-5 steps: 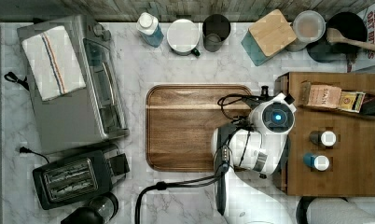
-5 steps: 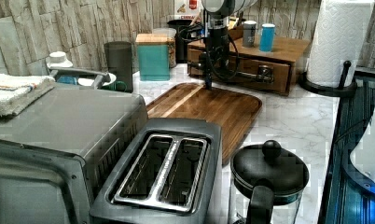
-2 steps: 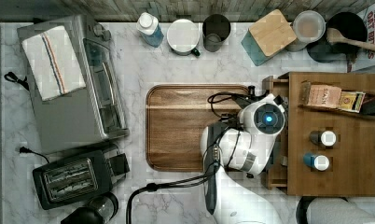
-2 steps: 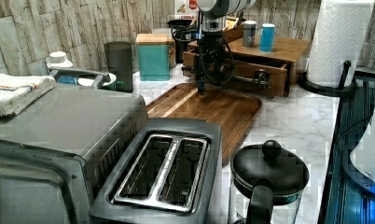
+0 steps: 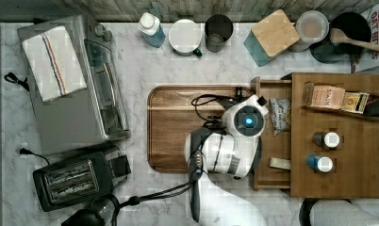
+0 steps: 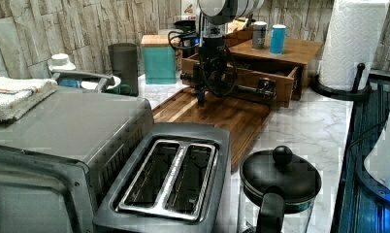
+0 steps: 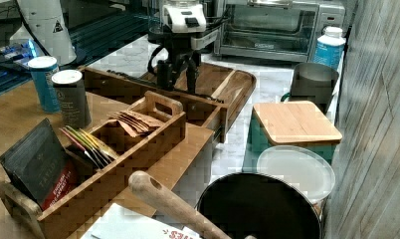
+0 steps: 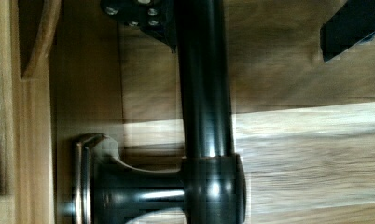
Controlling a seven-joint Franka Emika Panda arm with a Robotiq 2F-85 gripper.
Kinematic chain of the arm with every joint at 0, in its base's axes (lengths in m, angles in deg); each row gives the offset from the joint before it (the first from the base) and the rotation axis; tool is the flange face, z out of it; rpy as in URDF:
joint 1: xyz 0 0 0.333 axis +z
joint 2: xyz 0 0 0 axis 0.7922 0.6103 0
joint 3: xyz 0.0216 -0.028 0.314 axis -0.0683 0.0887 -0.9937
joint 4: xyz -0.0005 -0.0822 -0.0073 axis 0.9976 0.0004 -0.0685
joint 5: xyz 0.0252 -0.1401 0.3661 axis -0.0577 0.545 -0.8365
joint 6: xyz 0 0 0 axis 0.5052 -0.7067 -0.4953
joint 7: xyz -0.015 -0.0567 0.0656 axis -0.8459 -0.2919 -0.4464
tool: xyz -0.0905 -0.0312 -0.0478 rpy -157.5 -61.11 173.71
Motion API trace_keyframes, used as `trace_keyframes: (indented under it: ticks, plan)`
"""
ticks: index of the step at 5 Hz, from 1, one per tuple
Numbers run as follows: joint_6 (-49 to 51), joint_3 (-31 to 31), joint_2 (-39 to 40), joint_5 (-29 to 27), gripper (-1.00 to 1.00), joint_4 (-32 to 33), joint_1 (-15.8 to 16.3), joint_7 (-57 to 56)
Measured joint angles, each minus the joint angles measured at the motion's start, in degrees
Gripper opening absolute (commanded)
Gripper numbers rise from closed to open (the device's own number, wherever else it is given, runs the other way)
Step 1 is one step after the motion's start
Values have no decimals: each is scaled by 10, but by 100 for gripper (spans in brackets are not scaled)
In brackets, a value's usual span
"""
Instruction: Open the drawer.
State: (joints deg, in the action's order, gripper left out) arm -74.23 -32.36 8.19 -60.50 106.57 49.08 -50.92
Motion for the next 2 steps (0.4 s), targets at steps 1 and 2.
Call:
trace_keyframes:
  ticks: [1, 2]
  plan:
    - [2, -11, 0, -5, 100, 0, 21, 30]
    - [2, -15, -1, -14, 100, 3, 32, 35]
